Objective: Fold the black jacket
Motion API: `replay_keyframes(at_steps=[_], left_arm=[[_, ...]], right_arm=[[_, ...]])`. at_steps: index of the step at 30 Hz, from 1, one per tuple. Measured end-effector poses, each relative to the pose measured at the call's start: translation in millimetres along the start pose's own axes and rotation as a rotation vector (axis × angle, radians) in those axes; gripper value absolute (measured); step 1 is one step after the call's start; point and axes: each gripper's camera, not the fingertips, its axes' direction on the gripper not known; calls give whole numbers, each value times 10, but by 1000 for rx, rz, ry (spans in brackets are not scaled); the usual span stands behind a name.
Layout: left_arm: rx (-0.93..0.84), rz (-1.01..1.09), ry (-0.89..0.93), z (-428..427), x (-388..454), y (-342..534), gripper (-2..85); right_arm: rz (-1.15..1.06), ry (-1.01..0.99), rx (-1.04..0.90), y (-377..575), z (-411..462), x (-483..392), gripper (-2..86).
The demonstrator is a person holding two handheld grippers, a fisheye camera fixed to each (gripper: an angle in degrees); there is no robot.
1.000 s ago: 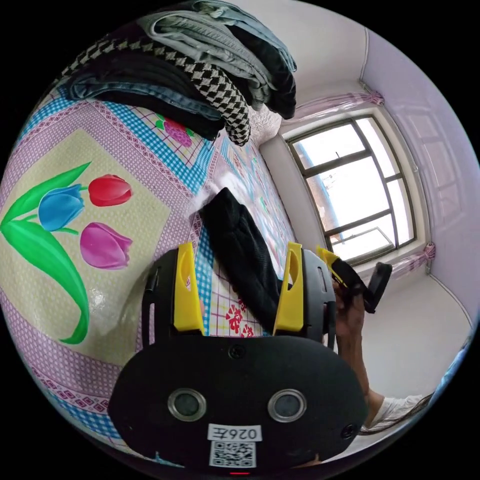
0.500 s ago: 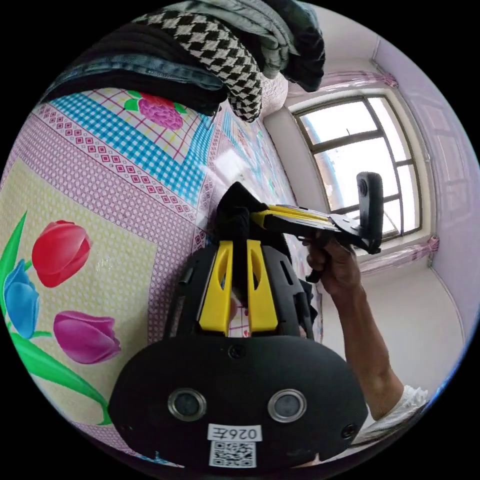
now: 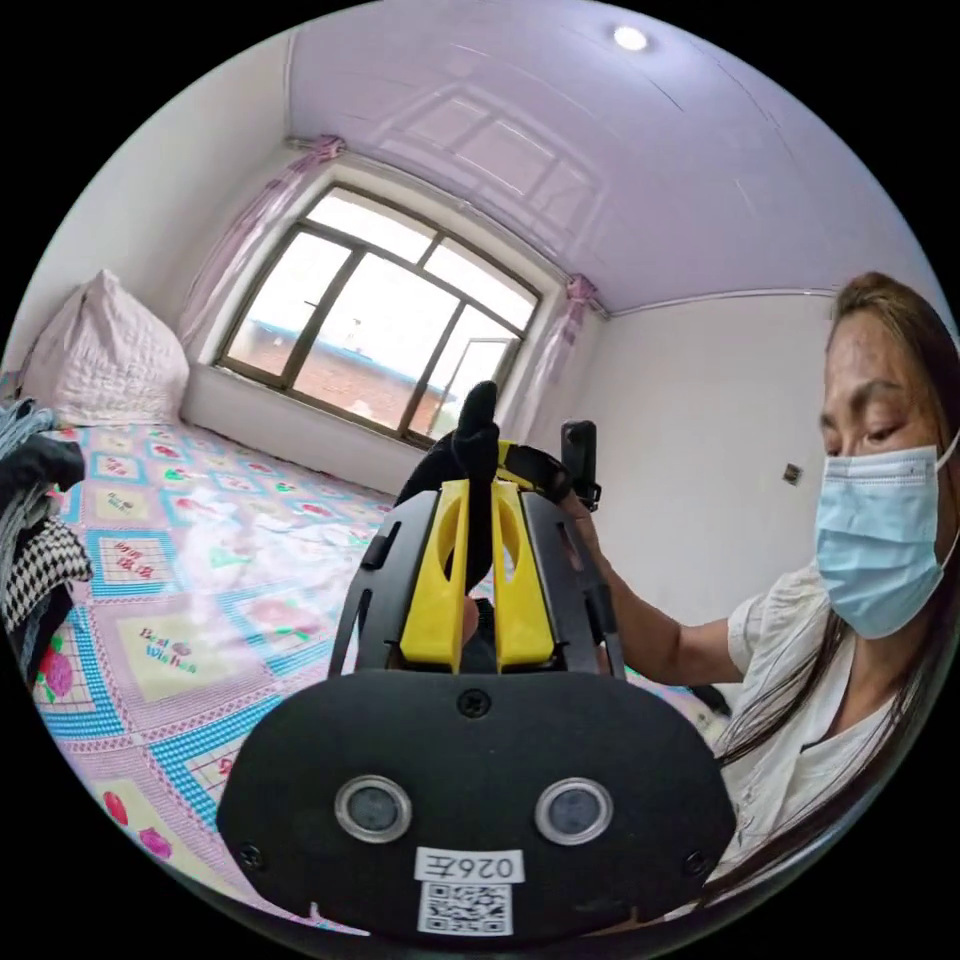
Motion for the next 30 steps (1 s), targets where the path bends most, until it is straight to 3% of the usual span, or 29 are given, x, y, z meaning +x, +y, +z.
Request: replay_keyframes(at_steps=[5,10,13,17,21,26,29,30], left_arm=[[-174,23,286,1214,1214,881,48],[-537,-167,351,2262,1694,2505,14],[-617,-337,371,2329,1509,3110,-6],[-593,-396,203,2158,1187,3350,-8],[-578,-293,27,2212,911,3271,-9],[-588,-143,-103,2903,271,3182,-10],[-826,-3,-342,3566,-367,3482,-9],[-1014,17,-396,3787,-678,3766,-9]], right_arm=[[96,275,144,1603,-2143,-905,11],[442,516,-52,3337,-2951,-1270,42],[698,554,-85,4214,-3335,-1378,82],[852,486,116,4685,-3736,-1451,106],[823,472,111,4525,-3664,-1201,96],[761,436,-19,4126,-2935,-646,67],[815,448,-262,4253,-2417,-397,28],[826,464,-314,4315,-2339,-383,21]])
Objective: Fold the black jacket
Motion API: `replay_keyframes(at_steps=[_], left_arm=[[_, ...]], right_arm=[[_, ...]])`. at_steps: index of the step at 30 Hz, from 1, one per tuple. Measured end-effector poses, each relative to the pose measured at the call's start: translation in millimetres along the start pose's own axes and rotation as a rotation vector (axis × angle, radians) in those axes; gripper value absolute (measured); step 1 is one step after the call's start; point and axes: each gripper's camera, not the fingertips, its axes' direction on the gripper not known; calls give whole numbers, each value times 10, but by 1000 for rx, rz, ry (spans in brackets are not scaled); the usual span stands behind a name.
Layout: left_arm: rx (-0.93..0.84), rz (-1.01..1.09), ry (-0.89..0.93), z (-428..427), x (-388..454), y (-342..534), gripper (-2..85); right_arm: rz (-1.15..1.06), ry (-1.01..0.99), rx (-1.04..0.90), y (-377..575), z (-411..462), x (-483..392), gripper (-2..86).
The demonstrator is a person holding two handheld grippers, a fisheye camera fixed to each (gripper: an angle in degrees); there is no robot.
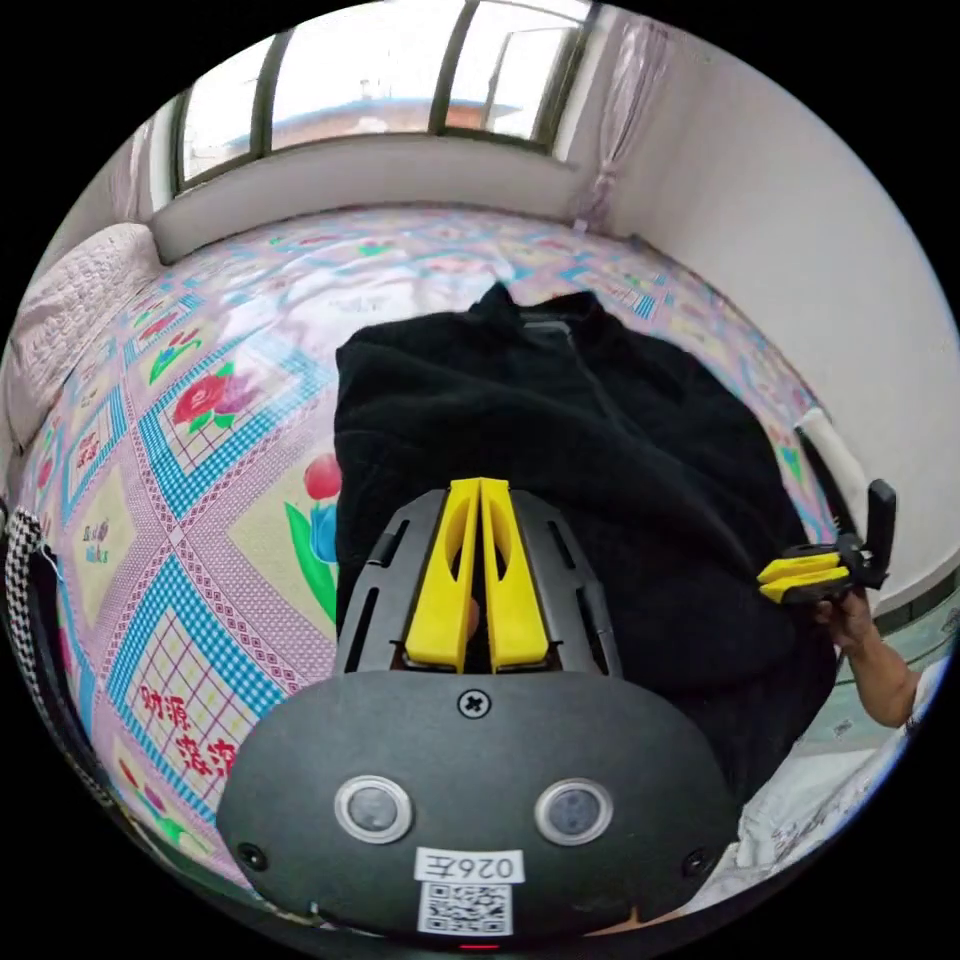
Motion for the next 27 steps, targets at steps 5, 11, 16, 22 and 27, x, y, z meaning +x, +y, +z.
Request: replay_keyframes(at_steps=[5,11,16,22,27], left_arm=[[238,-175,197,-166,-781,266,-6],[358,-342,214,28,-2020,-58,130],[230,-403,217,908,-2699,-437,160],[53,-231,284,1283,-2979,-701,24],[144,-321,393,1290,-3489,-325,76]], right_arm=[[152,-71,134,261,-232,78,-5],[238,0,220,173,-415,-103,29],[367,95,322,92,-539,-110,69],[498,292,394,-199,-666,168,89],[459,302,407,-414,-619,4,81]])
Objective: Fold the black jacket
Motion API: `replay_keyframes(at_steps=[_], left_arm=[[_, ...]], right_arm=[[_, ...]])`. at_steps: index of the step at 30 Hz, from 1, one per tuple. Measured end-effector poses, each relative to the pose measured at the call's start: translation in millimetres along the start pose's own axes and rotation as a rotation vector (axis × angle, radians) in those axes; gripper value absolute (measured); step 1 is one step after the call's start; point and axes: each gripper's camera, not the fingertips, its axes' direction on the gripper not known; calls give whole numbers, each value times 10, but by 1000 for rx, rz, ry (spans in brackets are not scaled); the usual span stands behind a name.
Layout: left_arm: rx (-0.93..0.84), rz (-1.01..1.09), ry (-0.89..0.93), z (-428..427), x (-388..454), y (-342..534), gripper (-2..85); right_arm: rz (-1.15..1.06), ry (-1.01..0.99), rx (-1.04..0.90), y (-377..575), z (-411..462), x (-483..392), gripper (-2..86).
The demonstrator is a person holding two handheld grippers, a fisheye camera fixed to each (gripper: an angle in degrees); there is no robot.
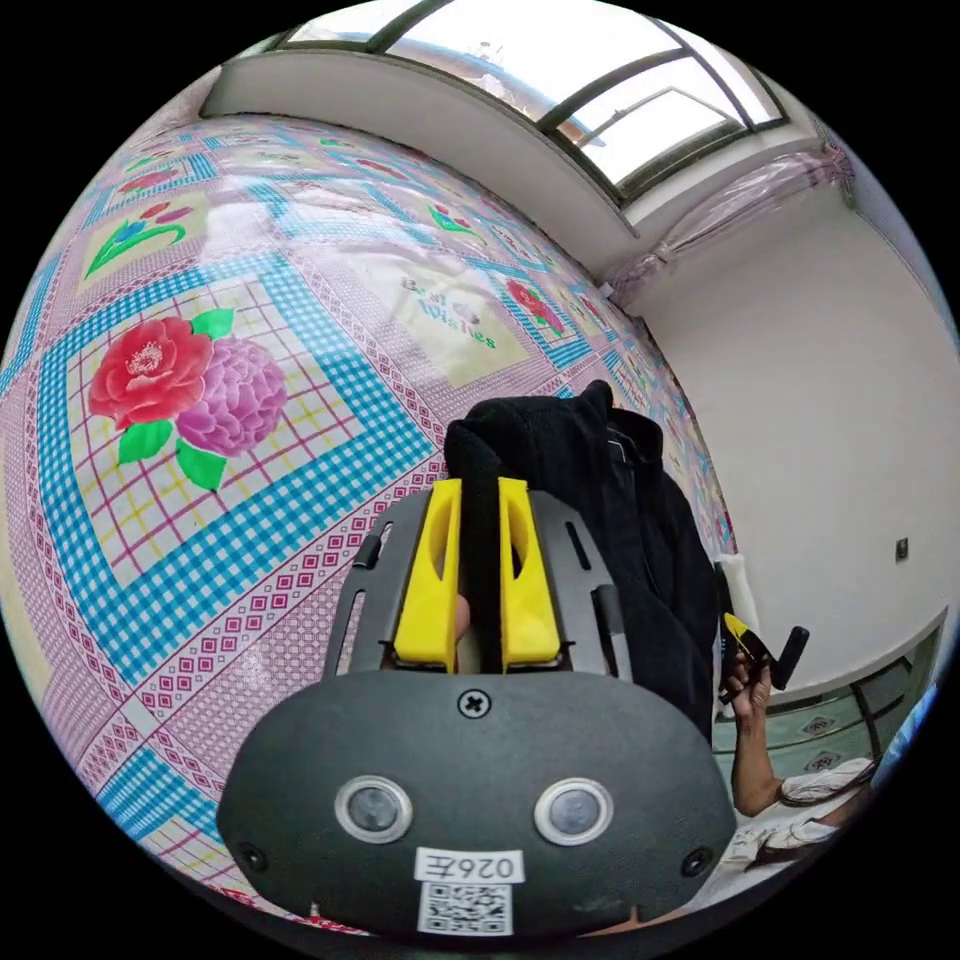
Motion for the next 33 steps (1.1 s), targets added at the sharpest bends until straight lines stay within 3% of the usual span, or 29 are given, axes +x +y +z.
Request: replay_keyframes(at_steps=[7,12,14,19,24,26,28,30,33], left_arm=[[223,21,128,-765,-15,1036,78],[261,56,247,-840,345,1483,48],[216,113,257,-660,567,1368,51],[-101,328,181,507,1238,670,95],[-340,405,51,1603,1529,281,127],[-441,426,6,1961,1572,245,89],[-458,463,-62,2105,1624,216,11],[-495,439,-48,2113,1605,141,-3],[-340,409,6,1789,1511,68,-8]], right_arm=[[-158,-17,-17,-67,291,-796,49],[-360,33,-148,-481,999,-1766,48],[-465,146,-227,-569,1418,-2241,51],[-540,309,-323,-488,1998,-2747,66],[-493,342,-358,-420,2221,-2812,60],[-464,312,-343,-448,2203,-2808,22],[-432,283,-332,-478,2181,-2785,-3],[-414,260,-329,-502,2152,-2780,-11],[-381,183,-279,-529,1943,-2818,-13]])
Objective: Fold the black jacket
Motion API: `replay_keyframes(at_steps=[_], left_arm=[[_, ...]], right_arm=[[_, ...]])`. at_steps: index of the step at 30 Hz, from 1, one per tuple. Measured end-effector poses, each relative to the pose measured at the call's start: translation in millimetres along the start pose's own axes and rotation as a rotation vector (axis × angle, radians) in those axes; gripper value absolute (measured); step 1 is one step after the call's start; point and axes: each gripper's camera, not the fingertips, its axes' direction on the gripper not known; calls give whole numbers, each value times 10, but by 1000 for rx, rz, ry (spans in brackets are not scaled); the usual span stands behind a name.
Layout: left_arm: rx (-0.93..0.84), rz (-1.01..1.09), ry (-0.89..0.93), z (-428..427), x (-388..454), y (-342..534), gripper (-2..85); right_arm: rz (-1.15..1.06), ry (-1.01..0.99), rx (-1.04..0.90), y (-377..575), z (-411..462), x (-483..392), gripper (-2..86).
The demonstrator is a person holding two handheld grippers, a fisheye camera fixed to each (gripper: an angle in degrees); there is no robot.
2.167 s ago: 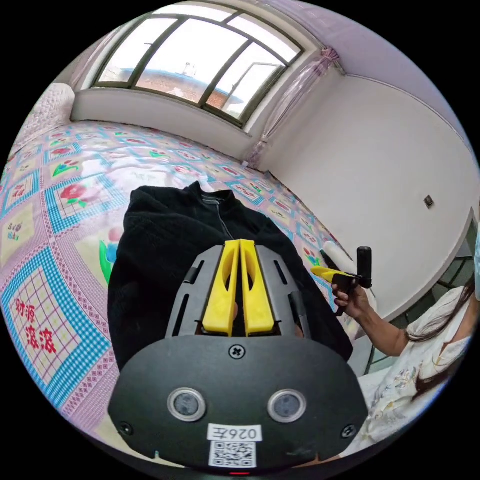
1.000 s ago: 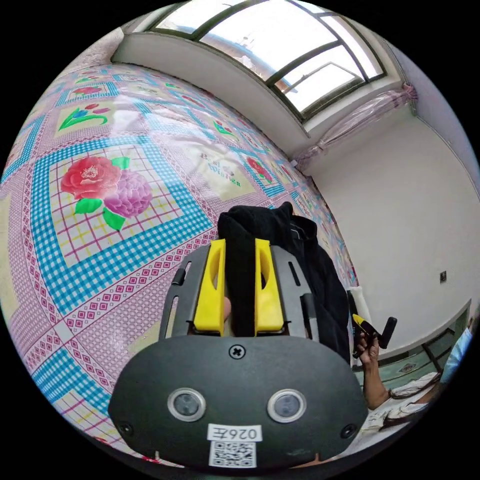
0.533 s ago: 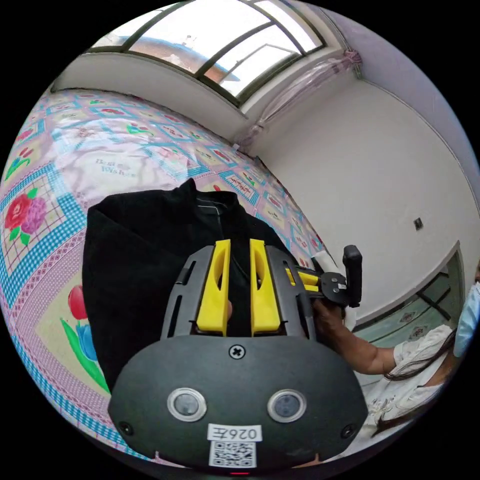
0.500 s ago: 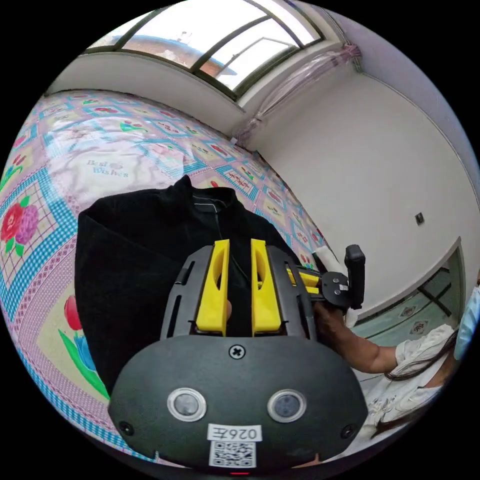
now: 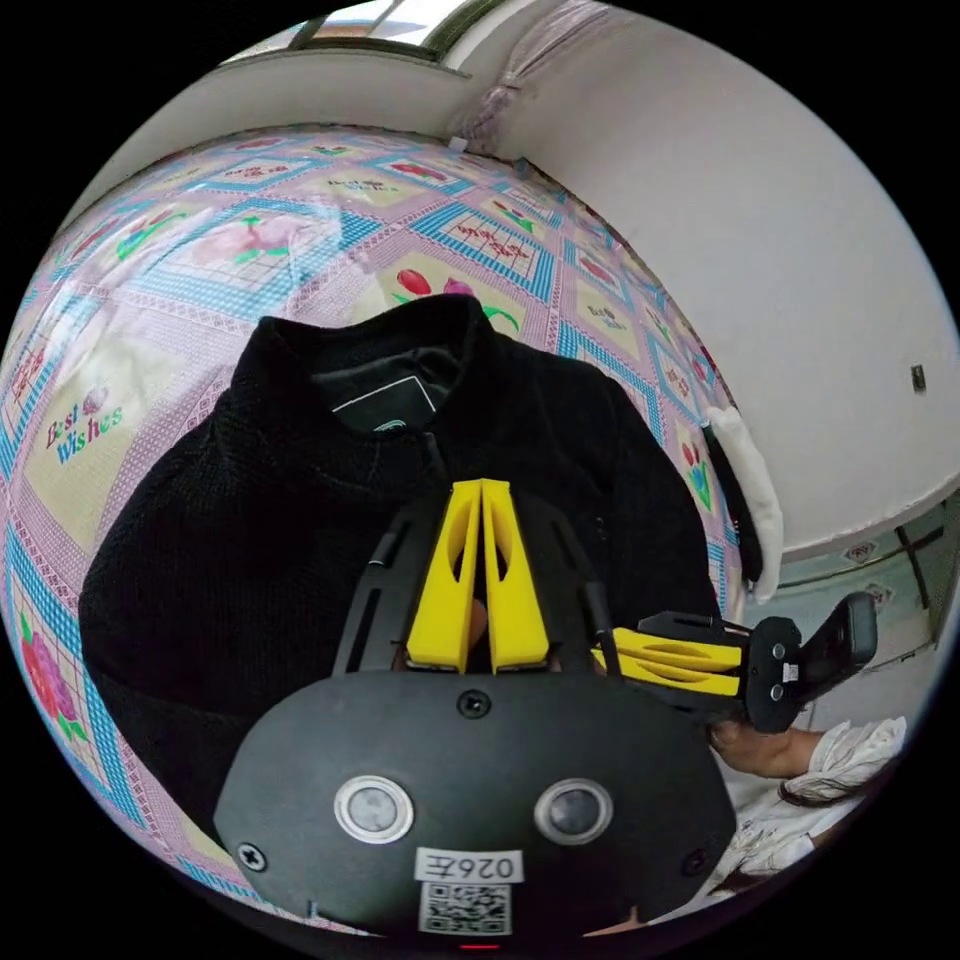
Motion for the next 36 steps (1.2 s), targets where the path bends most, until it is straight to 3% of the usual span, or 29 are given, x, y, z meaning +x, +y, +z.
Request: replay_keyframes(at_steps=[3,6,11,14,16,20,25,30,33,34,36], left_arm=[[-9,-79,45,-27,-201,55,-9],[57,-95,134,-183,-184,213,-10],[82,29,302,-192,230,301,-10],[-208,125,148,307,483,118,-10],[-144,11,196,119,361,52,-10],[65,17,196,-677,460,305,-10],[345,-42,216,-1798,748,1542,-10],[269,-275,175,-1701,872,2487,-10],[391,-376,234,-1889,1192,3012,-10],[440,-401,216,-2040,1369,3219,-10],[479,-409,165,-2324,1638,3499,-10]], right_arm=[[-35,48,-81,-19,237,-126,-4],[-64,76,-44,30,134,-216,-5],[87,-139,127,521,-488,132,-9],[166,-253,224,987,-892,448,-9],[189,-233,284,1330,-1185,609,-9],[191,-44,326,2133,-1870,881,-9],[160,18,298,2806,-2333,950,-9],[95,-157,229,3082,-2166,837,-9],[38,-43,-31,3236,-1701,795,-9],[39,-84,70,3388,-1819,857,-9],[137,-99,81,3535,-2016,1065,-9]])
